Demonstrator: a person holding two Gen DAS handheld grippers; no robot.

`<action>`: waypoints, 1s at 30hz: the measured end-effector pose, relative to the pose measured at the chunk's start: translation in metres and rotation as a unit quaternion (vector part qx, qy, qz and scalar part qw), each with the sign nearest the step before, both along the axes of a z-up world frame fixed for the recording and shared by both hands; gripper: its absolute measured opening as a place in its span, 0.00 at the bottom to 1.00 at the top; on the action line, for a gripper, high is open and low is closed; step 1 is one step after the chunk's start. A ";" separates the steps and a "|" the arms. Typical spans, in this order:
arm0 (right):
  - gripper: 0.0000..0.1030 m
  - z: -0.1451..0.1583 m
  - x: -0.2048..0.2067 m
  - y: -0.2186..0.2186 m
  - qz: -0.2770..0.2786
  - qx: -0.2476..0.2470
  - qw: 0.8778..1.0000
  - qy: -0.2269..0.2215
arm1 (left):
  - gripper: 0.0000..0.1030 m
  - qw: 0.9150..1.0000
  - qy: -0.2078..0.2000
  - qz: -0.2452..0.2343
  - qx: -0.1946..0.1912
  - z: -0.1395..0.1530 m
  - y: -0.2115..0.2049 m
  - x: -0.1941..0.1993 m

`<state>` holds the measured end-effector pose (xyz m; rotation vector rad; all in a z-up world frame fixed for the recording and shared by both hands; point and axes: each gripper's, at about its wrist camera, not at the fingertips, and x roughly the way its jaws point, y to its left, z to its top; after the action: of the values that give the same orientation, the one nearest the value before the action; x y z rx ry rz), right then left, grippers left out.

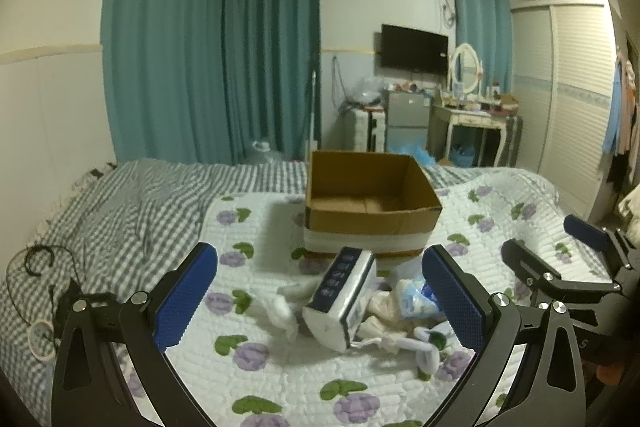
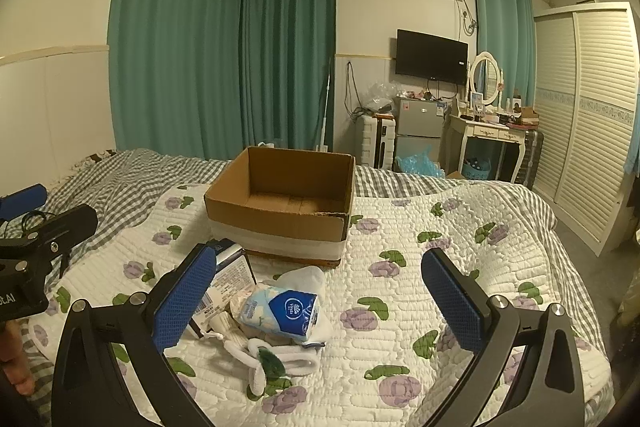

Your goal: Organize soft objects

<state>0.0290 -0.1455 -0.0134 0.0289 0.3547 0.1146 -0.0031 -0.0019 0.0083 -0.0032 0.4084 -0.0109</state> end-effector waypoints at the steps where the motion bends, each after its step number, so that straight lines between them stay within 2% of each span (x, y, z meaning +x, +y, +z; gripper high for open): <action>1: 1.00 0.002 -0.002 0.002 0.000 0.001 1.000 0.000 | 1.00 1.000 -0.001 0.000 0.000 0.001 0.000 0.000; 11: 1.00 0.024 -0.013 -0.003 0.003 0.009 1.000 -0.019 | 1.00 1.000 -0.019 0.012 -0.006 0.012 0.007 -0.011; 17: 1.00 0.029 0.002 0.004 0.007 -0.005 1.000 -0.020 | 1.00 0.999 -0.009 0.028 -0.018 0.008 0.022 0.005; 21: 1.00 0.004 0.026 0.017 0.021 -0.011 1.000 0.020 | 1.00 0.999 0.020 0.041 -0.014 -0.010 0.028 0.019; 26: 1.00 -0.052 0.065 0.036 0.049 -0.012 0.994 0.101 | 1.00 0.997 0.055 0.045 -0.014 -0.034 0.030 0.030; 30: 1.00 -0.084 0.089 0.039 0.056 0.001 0.988 0.147 | 1.00 0.996 0.076 0.045 -0.011 -0.046 0.029 0.038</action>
<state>0.1177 -0.1068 -0.0978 0.0279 0.6519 0.2222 0.0352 0.0267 -0.0381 -0.0448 0.5600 0.0736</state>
